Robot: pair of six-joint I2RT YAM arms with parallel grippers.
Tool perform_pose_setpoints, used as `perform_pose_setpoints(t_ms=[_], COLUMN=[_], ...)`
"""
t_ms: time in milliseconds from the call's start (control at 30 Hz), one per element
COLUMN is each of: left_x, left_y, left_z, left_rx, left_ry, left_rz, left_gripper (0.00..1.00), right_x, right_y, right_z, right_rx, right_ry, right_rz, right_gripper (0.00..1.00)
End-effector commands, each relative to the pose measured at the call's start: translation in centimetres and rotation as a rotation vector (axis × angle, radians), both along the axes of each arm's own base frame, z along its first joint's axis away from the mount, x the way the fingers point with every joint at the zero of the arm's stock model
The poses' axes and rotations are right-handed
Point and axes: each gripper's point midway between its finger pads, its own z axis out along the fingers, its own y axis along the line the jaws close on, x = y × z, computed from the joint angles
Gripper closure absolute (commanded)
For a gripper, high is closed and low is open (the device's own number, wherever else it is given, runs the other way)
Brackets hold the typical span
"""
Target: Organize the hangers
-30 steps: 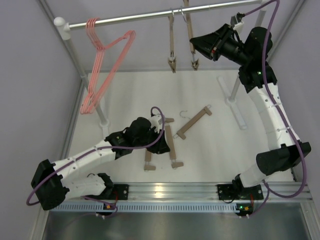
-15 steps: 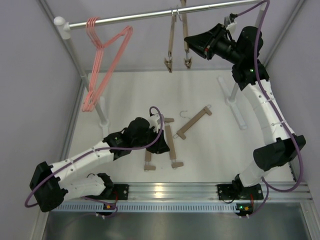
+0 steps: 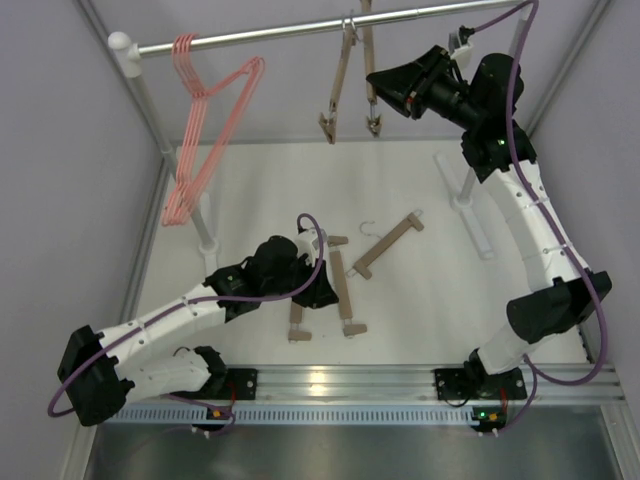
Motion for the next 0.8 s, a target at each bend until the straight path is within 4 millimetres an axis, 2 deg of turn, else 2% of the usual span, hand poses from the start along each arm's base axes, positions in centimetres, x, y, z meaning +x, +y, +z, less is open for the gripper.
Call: perform_pose_setpoints(t_ms=[0, 267, 433, 567, 600, 767], left_x=[0.4, 0.5, 0.4, 0.4, 0.4, 0.4], left_y=[-0.2, -0.4, -0.4, -0.3, -0.2, -0.1], left_z=[0.8, 0.7, 0.5, 0.3, 0.2, 0.0], left_rx=[-0.034, -0.029, -0.025, -0.023, -0.022, -0.014], left_ry=[-0.033, -0.025, -0.021, -0.021, -0.02, -0.021], left_rz=[0.008, 0.004, 0.006, 0.007, 0.008, 0.008], left_gripper=[0.65, 0.65, 0.65, 0.66, 0.65, 0.65], right_x=[-1.9, -3.6, -4.7, -5.4, -5.2, -5.8], right_y=[-1.1, -2.2, -2.7, -3.0, -3.0, -5.4], right_z=[2.7, 3.3, 3.2, 2.6, 1.8, 0.5], right_rx=[-0.024, -0.057, -0.066, -0.077, -0.09, -0.163], right_ry=[-0.117, -0.148, -0.163, -0.161, -0.147, -0.125], right_rz=[-0.064, -0.098, -0.107, -0.108, -0.112, -0.231], right_gripper=[0.71, 0.53, 0.48, 0.43, 0.42, 0.41])
